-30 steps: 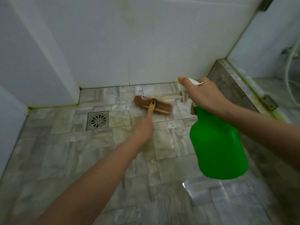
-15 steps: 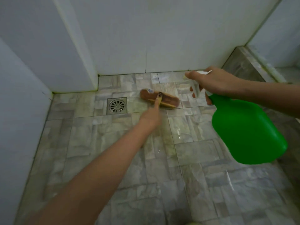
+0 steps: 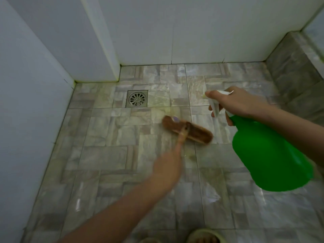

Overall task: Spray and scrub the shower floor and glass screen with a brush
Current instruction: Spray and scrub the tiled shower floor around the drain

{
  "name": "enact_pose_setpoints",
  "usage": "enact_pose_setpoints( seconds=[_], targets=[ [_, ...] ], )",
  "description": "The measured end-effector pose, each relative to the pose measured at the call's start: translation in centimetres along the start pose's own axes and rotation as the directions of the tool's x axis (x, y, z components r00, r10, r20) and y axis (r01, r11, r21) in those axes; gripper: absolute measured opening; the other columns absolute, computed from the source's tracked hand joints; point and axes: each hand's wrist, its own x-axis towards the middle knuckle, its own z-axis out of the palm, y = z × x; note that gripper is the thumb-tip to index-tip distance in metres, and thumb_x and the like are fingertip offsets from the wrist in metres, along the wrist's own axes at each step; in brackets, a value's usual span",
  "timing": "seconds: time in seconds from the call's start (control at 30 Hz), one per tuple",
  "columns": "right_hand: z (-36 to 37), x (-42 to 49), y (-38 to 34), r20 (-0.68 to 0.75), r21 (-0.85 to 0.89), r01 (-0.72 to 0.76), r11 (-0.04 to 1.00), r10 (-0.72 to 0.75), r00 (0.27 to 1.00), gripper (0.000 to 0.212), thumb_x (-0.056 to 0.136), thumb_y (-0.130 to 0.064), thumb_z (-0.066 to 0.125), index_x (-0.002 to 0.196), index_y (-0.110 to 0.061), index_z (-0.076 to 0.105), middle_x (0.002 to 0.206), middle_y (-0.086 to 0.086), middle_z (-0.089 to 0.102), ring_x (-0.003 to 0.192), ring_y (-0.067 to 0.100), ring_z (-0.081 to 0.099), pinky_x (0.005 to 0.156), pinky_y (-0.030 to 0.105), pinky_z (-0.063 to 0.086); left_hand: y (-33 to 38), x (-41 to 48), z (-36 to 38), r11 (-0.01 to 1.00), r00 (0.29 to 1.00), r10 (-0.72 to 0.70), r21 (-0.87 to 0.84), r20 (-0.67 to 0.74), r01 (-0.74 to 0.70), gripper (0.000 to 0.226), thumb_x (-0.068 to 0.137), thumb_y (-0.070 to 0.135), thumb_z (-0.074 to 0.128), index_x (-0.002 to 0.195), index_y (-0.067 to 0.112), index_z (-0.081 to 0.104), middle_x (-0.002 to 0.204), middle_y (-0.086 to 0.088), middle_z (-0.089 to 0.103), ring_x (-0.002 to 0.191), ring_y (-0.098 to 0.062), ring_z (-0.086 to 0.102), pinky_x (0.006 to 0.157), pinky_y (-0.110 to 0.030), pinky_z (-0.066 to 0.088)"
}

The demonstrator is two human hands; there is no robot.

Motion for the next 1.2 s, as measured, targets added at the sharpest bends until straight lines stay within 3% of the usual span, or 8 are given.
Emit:
enact_pose_setpoints(
  seconds=[0.13,0.33,0.43,0.57,0.7,0.9,1.13,1.2],
  targets=[
    [1.0,0.5,-0.4,0.046,0.02,0.013,1.0,-0.014,0.999,0.056,0.095,-0.054,0.052,0.09,-0.001,0.07,0.087,0.015,0.076,0.036,0.02,0.056,0.043,0.024,0.046,-3.4,4.0,-3.6,0.963,0.962,-0.266,-0.056,-0.054,0.263,0.079,0.097,0.009,0.033,0.142,0.046,-0.02,0.077,-0.01,0.06,0.055,-0.018,0.052,0.05,-0.032,0.043],
    [2.5,1.9,-1.5,0.071,-0.004,0.043,0.999,-0.042,0.997,0.059,0.095,-0.056,0.05,0.093,0.0,0.07,0.084,0.011,0.077,0.04,0.024,0.06,0.051,0.026,0.048,-2.8,-0.2,-1.0,0.985,0.985,-0.162,-0.074,-0.049,0.159,0.08,0.098,0.014,0.032,0.134,0.057,-0.025,0.06,-0.001,0.05,0.047,-0.013,0.047,0.043,-0.028,0.032],
    [3.1,2.9,-1.9,0.078,-0.003,0.071,0.997,-0.071,0.994,0.061,0.095,-0.057,0.048,0.091,0.0,0.071,0.082,0.011,0.077,0.039,0.023,0.061,0.053,0.027,0.05,-5.8,5.8,-3.7,0.97,0.965,-0.242,-0.017,-0.102,0.241,0.073,0.097,0.014,0.032,0.146,0.044,-0.013,0.077,-0.009,0.059,0.057,-0.019,0.05,0.053,-0.033,0.04],
    [3.8,3.3,-2.1,0.109,0.038,0.069,0.997,-0.073,0.991,0.058,0.093,-0.057,0.051,0.099,-0.001,0.067,0.083,0.01,0.076,0.036,0.022,0.059,0.051,0.029,0.051,-7.0,6.7,-5.8,0.931,0.926,-0.364,-0.045,-0.1,0.362,0.079,0.094,0.008,0.036,0.147,0.038,-0.013,0.065,-0.003,0.048,0.054,-0.015,0.047,0.049,-0.03,0.032],
    [3.8,3.8,-2.5,0.127,0.048,0.093,0.994,-0.098,0.987,0.056,0.095,-0.054,0.05,0.093,-0.002,0.069,0.085,0.01,0.076,0.035,0.022,0.058,0.052,0.028,0.051,-6.7,1.9,-2.3,0.945,0.937,-0.326,-0.052,-0.126,0.322,0.082,0.098,0.015,0.033,0.129,0.056,-0.031,0.062,-0.003,0.052,0.052,-0.017,0.051,0.05,-0.033,0.041],
    [3.9,5.0,-3.3,0.103,0.069,0.089,0.994,-0.096,0.99,0.06,0.094,-0.058,0.048,0.089,-0.003,0.071,0.083,0.011,0.076,0.036,0.022,0.06,0.055,0.03,0.052,-8.6,10.4,-7.1,0.925,0.921,-0.375,0.011,-0.106,0.379,0.076,0.095,0.007,0.035,0.149,0.036,-0.011,0.068,-0.004,0.048,0.055,-0.015,0.048,0.055,-0.033,0.039],
    [3.2,6.2,-3.3,0.094,0.067,0.074,0.995,-0.08,0.992,0.062,0.092,-0.065,0.045,0.101,-0.007,0.067,0.059,0.005,0.072,0.033,0.017,0.059,0.059,0.034,0.054,-7.6,9.3,-4.4,0.974,0.972,-0.196,0.086,-0.132,0.209,0.073,0.098,0.014,0.032,0.144,0.046,-0.015,0.072,-0.005,0.055,0.055,-0.018,0.049,0.053,-0.034,0.039],
    [3.3,6.9,-3.6,0.089,0.125,0.072,0.99,-0.084,0.992,0.062,0.091,-0.063,0.048,0.101,-0.005,0.068,0.07,0.004,0.075,0.034,0.02,0.059,0.054,0.031,0.051,-8.4,13.5,-6.5,0.969,0.963,-0.201,0.107,-0.182,0.223,0.072,0.097,0.011,0.031,0.146,0.041,-0.013,0.075,-0.006,0.056,0.057,-0.018,0.05,0.052,-0.032,0.037]
  ],
)
